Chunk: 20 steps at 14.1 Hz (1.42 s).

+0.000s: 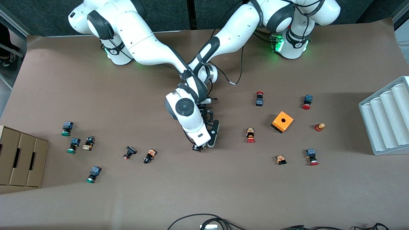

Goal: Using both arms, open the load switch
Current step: 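Close the right gripper on the white lever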

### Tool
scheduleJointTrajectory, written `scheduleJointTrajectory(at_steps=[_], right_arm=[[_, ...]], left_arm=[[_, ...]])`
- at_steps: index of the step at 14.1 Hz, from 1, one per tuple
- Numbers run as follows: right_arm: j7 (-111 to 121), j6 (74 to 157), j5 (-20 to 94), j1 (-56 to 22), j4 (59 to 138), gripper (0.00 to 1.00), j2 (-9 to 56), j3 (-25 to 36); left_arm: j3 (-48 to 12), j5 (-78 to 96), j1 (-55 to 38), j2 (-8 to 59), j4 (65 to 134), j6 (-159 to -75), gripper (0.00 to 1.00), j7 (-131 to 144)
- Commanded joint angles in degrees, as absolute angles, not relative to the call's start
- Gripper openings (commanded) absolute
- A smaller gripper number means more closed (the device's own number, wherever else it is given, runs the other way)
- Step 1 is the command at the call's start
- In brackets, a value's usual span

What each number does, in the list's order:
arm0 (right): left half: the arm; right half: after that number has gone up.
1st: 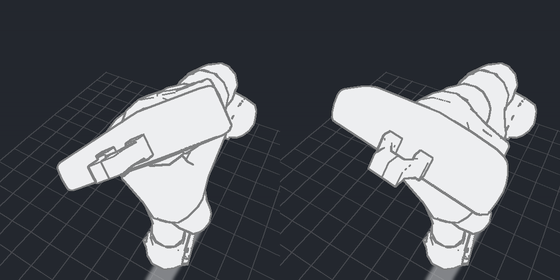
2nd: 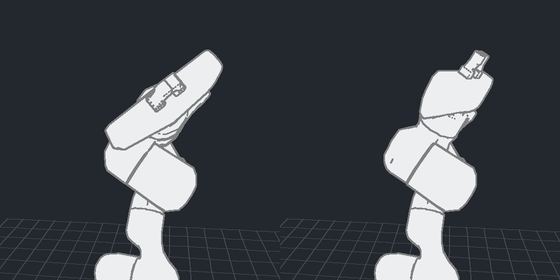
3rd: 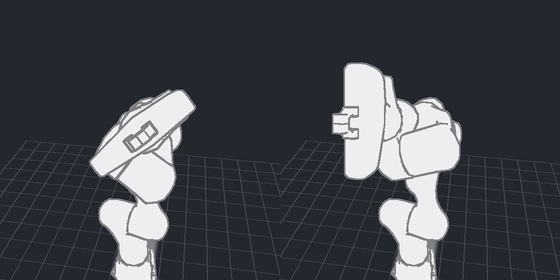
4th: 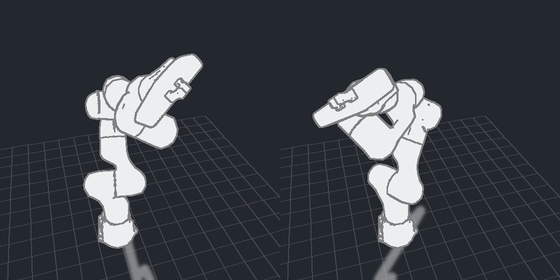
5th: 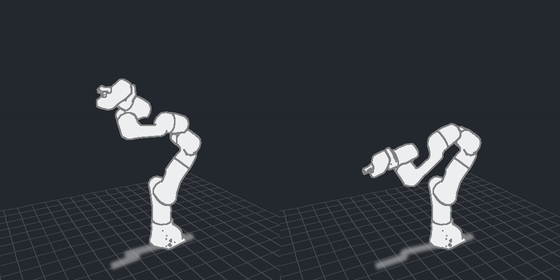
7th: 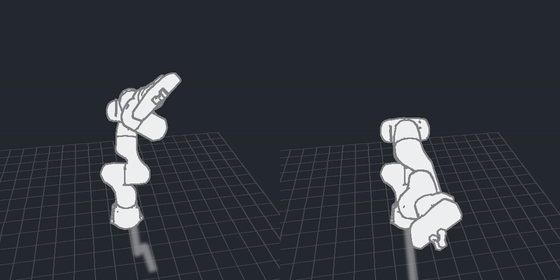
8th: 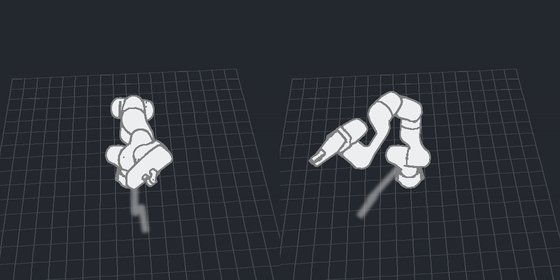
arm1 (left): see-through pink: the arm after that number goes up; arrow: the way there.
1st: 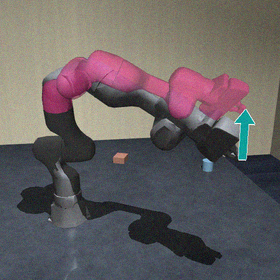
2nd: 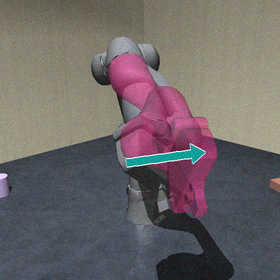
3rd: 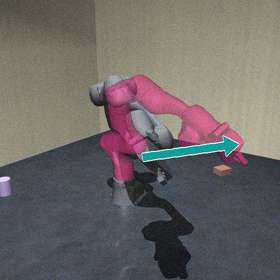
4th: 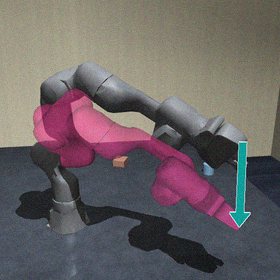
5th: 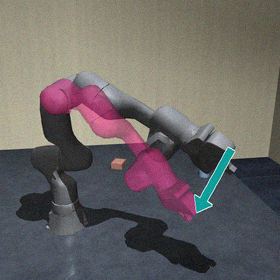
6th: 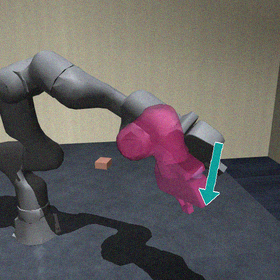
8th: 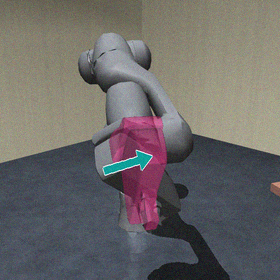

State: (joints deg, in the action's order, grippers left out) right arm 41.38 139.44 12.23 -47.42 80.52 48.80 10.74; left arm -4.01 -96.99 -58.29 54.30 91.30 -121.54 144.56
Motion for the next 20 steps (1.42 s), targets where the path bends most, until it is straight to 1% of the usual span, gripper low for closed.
scheduleJointTrajectory(at_steps=[1,8,20], right_arm=[[41.0,136.9,14.6,-48.4,81.1,0.58,47.3,10.1],[41.0,134.9,14.7,-48.3,81.1,0.58,45.4,9.7],[41.0,133.6,14.6,-48.1,81.2,0.58,45.4,9.7]], left_arm=[[-3.7,-97.4,-58.2,56.0,90.1,-123.5,0.28,145.3],[-3.7,-97.4,-58.2,56.0,90.1,-123.5,0.28,145.3],[-3.6,-97.5,-58.1,56.1,90.0,-123.6,0.28,145.3]])
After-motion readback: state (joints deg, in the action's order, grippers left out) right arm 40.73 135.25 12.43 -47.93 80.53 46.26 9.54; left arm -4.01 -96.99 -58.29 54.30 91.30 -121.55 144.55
